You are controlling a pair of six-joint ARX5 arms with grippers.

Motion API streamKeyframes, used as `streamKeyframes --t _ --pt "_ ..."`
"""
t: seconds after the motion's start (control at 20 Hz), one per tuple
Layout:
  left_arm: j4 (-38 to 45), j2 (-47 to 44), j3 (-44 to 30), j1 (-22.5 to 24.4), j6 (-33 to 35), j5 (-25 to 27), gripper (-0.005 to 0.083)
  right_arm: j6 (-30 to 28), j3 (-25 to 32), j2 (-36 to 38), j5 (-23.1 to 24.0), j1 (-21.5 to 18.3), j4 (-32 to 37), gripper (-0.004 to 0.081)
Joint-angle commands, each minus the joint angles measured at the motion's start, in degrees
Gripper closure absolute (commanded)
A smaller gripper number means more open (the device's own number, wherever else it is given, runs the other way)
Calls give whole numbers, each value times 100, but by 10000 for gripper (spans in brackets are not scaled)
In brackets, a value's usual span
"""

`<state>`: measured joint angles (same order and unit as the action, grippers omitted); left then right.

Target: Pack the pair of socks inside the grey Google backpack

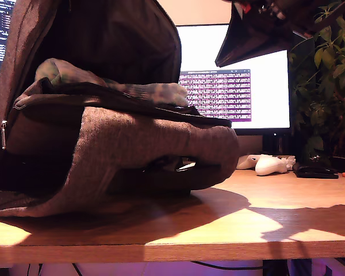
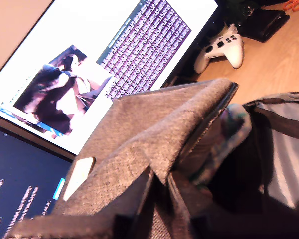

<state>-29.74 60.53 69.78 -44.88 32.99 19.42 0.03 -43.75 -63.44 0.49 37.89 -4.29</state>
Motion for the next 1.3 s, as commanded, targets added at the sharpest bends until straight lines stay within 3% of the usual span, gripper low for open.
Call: streamKeyframes --t 0.0,0.25,1.25 --pt "-57 -87 267 -7 -144 -37 779 -9 68 28 -46 -72 57 782" --pt "-509 155 267 0 -610 -411 781 2 68 -17 -474 -127 103 782" --pt "-1141 1878 243 61 -1373 -1397 776 -181 68 -22 -507 -356 -125 782"
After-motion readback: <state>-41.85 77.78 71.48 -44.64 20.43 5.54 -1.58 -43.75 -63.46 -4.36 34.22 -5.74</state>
